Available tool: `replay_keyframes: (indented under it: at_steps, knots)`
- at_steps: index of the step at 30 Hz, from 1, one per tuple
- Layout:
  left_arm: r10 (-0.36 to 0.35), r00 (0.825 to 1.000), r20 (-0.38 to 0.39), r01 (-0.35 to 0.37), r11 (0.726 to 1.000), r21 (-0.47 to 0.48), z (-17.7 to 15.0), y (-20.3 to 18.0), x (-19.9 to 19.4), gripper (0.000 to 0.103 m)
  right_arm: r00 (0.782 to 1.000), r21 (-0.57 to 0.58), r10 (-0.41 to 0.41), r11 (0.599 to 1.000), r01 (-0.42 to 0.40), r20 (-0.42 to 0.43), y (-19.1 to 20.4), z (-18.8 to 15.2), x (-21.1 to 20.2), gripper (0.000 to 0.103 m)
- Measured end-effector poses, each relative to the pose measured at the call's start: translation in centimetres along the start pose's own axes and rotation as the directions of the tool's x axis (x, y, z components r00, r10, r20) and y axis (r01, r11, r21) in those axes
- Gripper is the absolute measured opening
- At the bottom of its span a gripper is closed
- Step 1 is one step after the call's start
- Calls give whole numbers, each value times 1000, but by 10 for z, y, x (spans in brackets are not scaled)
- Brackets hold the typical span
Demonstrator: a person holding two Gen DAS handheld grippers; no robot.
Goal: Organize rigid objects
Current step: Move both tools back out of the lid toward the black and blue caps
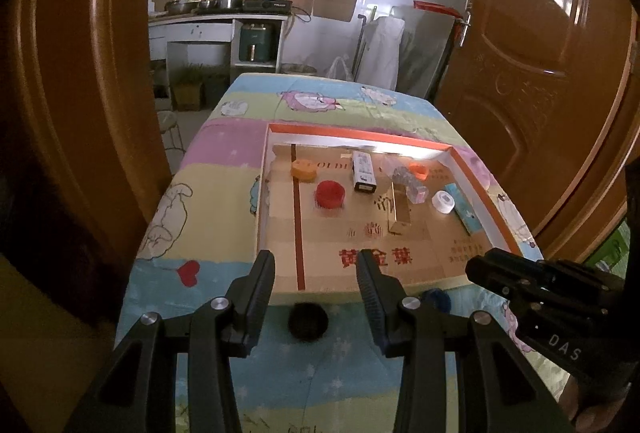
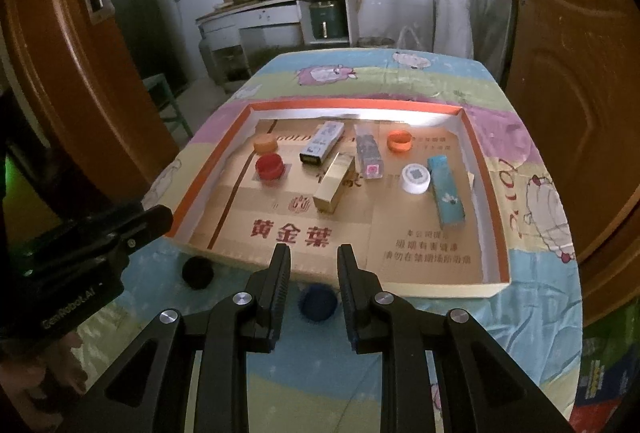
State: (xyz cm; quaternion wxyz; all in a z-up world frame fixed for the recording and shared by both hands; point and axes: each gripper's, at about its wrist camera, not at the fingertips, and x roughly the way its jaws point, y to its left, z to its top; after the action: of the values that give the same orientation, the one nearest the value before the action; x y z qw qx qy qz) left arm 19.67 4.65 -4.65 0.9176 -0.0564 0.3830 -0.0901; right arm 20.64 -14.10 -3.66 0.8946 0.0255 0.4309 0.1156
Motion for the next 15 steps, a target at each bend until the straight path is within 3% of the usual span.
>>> replay_keyframes:
  at_steps: [5,8,15]
  knots:
    - [-3,1000,-2,3,1000,6,-9,0,-5,42,1000,1,5,1000,-5,-6,4,-10,-5,26]
    - [-7,1000,-1,7,1000,13,-17,0,-9,42,1000,4,11,1000,-11,-9,4,-15,-7,40]
    - [-20,1000,-12,20,1000,15,-32,1,-11,42,1000,8,12,1000,-12,-11,6,-28,-9,46]
